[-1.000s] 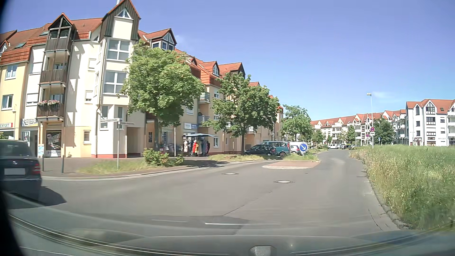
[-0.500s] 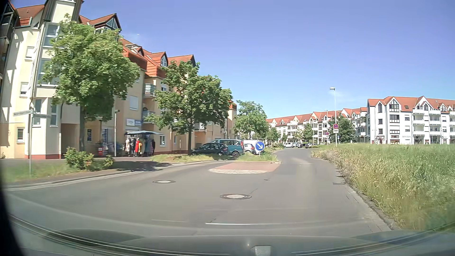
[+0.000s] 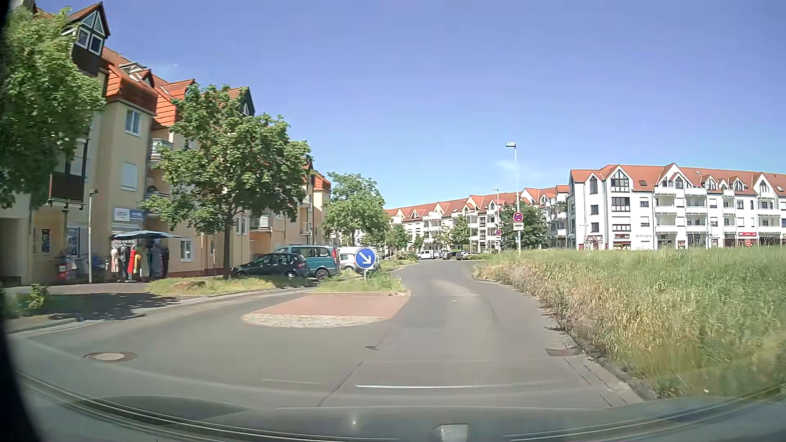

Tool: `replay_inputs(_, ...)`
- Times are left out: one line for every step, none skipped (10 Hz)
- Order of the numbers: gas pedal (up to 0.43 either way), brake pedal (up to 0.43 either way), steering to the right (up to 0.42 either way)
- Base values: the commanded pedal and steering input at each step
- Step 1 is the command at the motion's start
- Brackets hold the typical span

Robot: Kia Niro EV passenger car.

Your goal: Follow the waypoints while adhering to traffic rules and regulations

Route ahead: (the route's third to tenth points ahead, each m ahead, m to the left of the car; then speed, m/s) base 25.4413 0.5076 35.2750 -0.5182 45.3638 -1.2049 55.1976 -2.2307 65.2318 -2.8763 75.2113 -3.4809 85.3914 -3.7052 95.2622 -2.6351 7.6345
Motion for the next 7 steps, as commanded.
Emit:
replay_inputs(0.000, 0.030, 0.118)
replay_inputs(0.000, 0.030, 0.104)
replay_inputs(0.000, 0.030, 0.091)
replay_inputs(0.000, 0.030, 0.079)
replay_inputs(0.000, 0.030, 0.069)
replay_inputs(0.000, 0.030, 0.060)
replay_inputs(0.000, 0.030, 0.044)
